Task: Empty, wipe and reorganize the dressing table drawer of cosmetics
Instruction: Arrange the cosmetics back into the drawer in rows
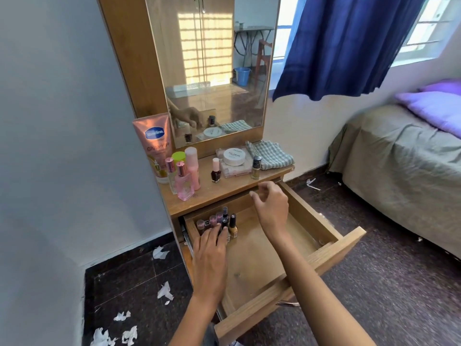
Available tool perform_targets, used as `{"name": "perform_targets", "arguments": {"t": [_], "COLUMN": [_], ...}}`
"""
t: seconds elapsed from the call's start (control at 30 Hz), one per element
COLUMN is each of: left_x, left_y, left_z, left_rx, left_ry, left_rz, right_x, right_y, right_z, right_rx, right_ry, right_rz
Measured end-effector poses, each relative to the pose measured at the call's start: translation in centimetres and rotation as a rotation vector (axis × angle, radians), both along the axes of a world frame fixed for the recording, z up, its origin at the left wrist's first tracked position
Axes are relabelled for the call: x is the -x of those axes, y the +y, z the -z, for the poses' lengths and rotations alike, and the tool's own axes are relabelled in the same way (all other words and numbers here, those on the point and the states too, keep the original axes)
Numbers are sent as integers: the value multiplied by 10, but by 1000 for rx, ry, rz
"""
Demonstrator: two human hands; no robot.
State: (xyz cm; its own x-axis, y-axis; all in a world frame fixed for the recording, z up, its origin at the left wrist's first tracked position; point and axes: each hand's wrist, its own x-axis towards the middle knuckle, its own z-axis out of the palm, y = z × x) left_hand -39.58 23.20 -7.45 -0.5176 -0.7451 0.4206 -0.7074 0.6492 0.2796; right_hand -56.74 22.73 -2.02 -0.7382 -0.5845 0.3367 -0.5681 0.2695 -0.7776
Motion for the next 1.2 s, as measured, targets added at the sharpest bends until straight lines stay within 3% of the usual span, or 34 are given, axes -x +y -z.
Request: {"name": "perform_targets", "arguments": {"t": [0.2,0.47,0.7,0.8,0.97,1.2], "left_x": [2,1,0,-1,-2,-2], "left_y": [0,3,6,6,9,8], "left_z": [1,-2,-3,-3,-4,-4], "left_rx": [15,-23,-24,-28,-36,-27], "left_ry": [9,48,66,56,62,46], "left_rz": [0,-13,-43,-51,-53,-66], "right_x": [11,17,-1,-9,-25,-51], "right_y": [-34,-51,-10,12,23,15], "right_z": [-10,-22,-19,-11,6,30], "right_rx": [96,31,35,-97,-502,-615], "right_ry": [-1,69,-25,-102,-66,73], "right_rz": [76,117,-94,-222,-336,-335]}}
